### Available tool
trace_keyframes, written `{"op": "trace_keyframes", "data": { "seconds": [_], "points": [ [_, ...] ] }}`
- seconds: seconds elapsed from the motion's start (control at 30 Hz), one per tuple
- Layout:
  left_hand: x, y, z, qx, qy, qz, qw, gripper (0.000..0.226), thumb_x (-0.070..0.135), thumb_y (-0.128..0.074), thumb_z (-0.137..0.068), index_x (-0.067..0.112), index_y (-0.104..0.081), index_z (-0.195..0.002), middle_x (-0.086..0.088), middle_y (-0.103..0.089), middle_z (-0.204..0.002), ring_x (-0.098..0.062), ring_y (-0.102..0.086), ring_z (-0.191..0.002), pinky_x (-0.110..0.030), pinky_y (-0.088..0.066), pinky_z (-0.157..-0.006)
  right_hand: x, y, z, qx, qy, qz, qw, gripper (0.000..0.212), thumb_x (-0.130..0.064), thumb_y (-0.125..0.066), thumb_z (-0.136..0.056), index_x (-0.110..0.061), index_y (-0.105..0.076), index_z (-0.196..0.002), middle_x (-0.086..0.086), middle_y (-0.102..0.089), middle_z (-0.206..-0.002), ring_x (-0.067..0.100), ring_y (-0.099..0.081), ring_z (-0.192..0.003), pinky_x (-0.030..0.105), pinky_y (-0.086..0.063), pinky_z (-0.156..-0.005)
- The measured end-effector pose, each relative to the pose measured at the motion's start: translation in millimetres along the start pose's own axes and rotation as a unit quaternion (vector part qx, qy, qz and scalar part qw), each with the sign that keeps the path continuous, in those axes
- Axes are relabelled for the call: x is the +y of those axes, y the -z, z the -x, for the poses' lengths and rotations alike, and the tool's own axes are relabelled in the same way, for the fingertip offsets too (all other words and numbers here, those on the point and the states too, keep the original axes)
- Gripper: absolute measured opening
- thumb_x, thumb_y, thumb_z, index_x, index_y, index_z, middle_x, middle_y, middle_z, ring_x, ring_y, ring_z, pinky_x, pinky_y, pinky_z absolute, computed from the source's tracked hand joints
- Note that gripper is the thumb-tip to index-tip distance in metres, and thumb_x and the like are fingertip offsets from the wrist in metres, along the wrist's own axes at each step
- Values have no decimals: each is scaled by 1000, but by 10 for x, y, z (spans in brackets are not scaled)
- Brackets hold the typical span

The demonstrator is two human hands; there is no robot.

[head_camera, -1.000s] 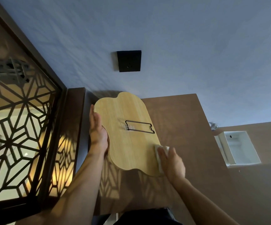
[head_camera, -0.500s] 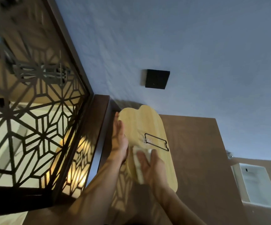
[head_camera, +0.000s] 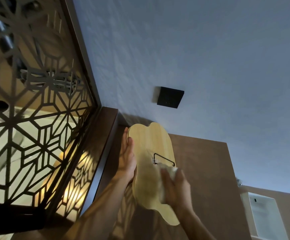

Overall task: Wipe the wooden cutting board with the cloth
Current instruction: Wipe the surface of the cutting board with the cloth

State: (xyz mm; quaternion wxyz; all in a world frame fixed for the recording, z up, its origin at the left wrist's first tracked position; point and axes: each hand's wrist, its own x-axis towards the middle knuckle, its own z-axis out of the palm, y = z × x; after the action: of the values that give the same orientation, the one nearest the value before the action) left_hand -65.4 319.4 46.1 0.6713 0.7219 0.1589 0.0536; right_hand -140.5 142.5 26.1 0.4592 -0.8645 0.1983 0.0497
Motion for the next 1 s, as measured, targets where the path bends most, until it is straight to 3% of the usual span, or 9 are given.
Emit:
{"op": "trace_keyframes", "data": {
  "seconds": [0.1,0.3,0.43,0.53,0.67,0.8,0.87,0.9,1.0],
  "points": [
    [-27,13,-23,-19,-24,-44,999,49,18,-23,-112,14,-22,-161,0,-23,-168,-9,-27,-149,13,-19,-95,-332,-291,203,-61,47,-31,997,45,-81,-53,-79,-36,-51,-86,-17,-69,-75,-1,-64,-67,15,-46,-53],
    [52,-7,22,0,14,20,1000,50,31,-25,-111,28,-24,-161,3,-29,-166,2,-35,-135,14,-29,-83,184,-264,-32,-7,-29,-32,999,60,-82,-52,-78,-23,-58,-85,-2,-70,-73,5,-65,-65,31,-49,-59],
    [67,2,21,0,9,38,999,51,31,-25,-111,28,-22,-161,1,-27,-167,-5,-35,-141,-4,-35,-101,699,37,-290,26,-118,59,991,56,-70,-53,-89,-20,-63,-112,10,-73,-103,28,-66,-86,36,-46,-73],
    [54,-11,33,-6,1,18,1000,51,28,-25,-111,27,-21,-162,2,-24,-168,-3,-35,-136,8,-38,-84,713,181,-363,47,-154,102,982,54,-61,-57,-92,-14,-57,-120,11,-68,-95,31,-62,-79,40,-53,-74],
    [58,-8,23,4,7,12,1000,51,29,-27,-111,27,-24,-161,4,-28,-167,1,-34,-136,11,-32,-85,154,-4,-119,16,-46,9,999,46,-71,-60,-84,-26,-56,-95,-6,-72,-77,17,-68,-66,31,-55,-59],
    [94,5,44,-5,-17,3,1000,49,13,-24,-112,12,-21,-161,-2,-25,-167,-11,-27,-151,-13,-24,-119,-173,-326,181,-56,53,-10,997,42,-80,-54,-79,-39,-49,-86,-17,-70,-70,-3,-64,-66,9,-43,-52],
    [111,-4,47,-3,4,40,999,50,19,-25,-112,16,-22,-161,5,-29,-161,-2,-34,-142,4,-30,-102,-39,-306,127,-46,27,2,999,45,-78,-53,-83,-33,-51,-88,-9,-69,-70,5,-66,-69,12,-45,-55],
    [121,-11,45,-3,16,55,998,50,22,-25,-112,18,-23,-161,9,-33,-156,4,-39,-133,10,-32,-90,86,-252,44,-34,0,13,999,47,-75,-54,-86,-28,-53,-90,-4,-71,-76,18,-68,-76,24,-51,-63],
    [126,-12,29,-17,32,83,996,49,21,-23,-112,17,-22,-161,13,-32,-146,4,-36,-129,13,-33,-77,505,-25,-234,-9,-89,51,995,49,-70,-54,-91,-22,-56,-101,15,-73,-100,33,-69,-87,39,-53,-76]
  ]
}}
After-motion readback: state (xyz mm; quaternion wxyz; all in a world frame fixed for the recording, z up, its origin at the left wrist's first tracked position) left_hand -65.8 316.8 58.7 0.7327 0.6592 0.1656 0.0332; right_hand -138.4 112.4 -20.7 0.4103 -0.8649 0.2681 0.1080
